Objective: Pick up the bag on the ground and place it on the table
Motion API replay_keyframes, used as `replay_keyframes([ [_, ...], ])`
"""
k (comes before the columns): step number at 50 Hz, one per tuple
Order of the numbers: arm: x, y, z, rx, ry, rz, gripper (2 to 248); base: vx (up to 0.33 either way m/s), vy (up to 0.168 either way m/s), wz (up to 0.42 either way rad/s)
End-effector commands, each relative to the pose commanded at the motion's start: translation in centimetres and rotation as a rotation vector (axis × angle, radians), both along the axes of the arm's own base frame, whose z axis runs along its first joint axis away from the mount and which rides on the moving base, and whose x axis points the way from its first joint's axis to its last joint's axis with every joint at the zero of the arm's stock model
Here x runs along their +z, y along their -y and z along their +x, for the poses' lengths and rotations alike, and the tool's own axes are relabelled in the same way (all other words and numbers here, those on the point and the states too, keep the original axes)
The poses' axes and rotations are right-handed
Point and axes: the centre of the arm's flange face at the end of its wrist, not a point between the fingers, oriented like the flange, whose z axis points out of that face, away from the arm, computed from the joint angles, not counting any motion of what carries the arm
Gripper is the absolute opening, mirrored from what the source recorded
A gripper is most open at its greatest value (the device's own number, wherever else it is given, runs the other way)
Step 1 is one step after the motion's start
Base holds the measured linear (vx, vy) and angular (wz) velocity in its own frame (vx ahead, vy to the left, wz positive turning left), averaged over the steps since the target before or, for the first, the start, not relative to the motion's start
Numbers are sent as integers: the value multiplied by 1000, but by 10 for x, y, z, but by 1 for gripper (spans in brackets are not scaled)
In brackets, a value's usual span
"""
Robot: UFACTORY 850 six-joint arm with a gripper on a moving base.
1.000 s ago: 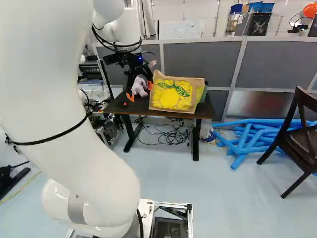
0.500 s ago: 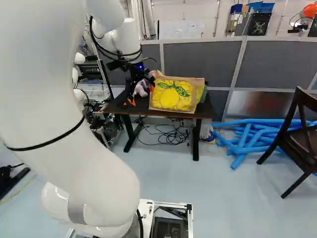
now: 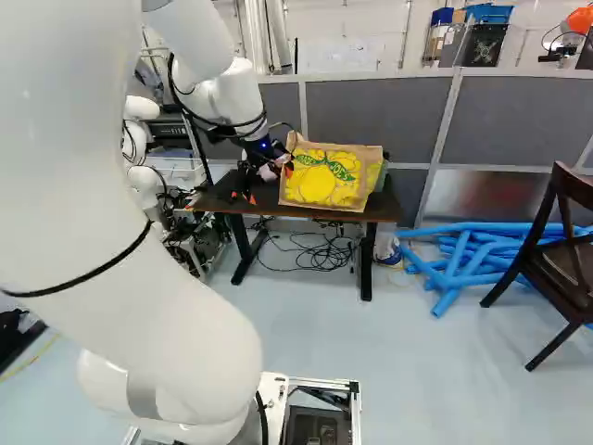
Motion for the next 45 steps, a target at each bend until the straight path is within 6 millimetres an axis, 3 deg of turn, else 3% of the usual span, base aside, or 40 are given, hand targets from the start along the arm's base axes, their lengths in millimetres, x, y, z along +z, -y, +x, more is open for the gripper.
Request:
replay_keyframes([
  [45, -87, 5, -64, -288, 365, 202, 247, 0, 0, 0],
])
